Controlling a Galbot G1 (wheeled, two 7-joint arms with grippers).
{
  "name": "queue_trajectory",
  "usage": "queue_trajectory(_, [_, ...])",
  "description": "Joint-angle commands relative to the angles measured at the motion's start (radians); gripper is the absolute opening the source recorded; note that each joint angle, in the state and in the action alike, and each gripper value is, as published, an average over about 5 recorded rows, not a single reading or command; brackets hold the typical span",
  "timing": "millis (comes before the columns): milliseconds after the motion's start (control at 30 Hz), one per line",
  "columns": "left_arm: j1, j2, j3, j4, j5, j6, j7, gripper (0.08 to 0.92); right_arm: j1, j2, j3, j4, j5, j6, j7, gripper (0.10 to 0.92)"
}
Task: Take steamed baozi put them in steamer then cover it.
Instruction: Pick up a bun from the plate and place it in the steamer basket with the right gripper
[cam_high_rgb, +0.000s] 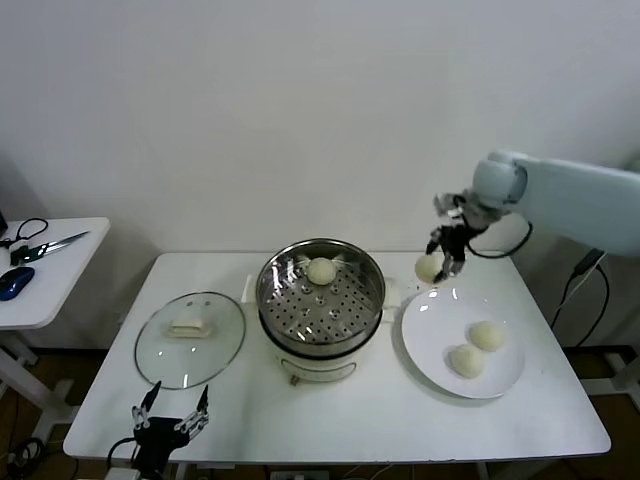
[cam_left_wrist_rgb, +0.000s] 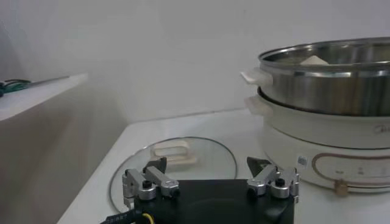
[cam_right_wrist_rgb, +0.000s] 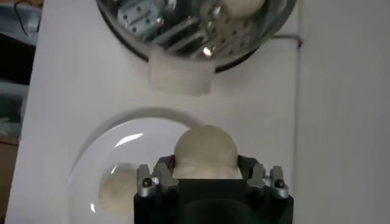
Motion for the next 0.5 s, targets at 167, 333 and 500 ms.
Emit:
queue_trajectory(167, [0.001, 0.005, 0.000, -0.003, -0.001, 0.000, 0.000, 0.823, 0.009, 0.317, 0.113, 0.081, 0.252, -0.133, 0.138, 0.683])
queue_trajectory(333, [0.004, 0.009, -0.006, -0.010, 0.001, 0.001, -0.001, 0.823, -0.122, 0.400, 0.135, 0.014, 0.222, -0.160, 0.187, 0.682])
queue_trajectory(500, [0.003, 0.006, -0.013, -0.015, -0.001, 0.002, -0.002, 0.823, -0.219, 0.459, 0.141, -0.080, 0.162, -0.162, 0.195, 0.683])
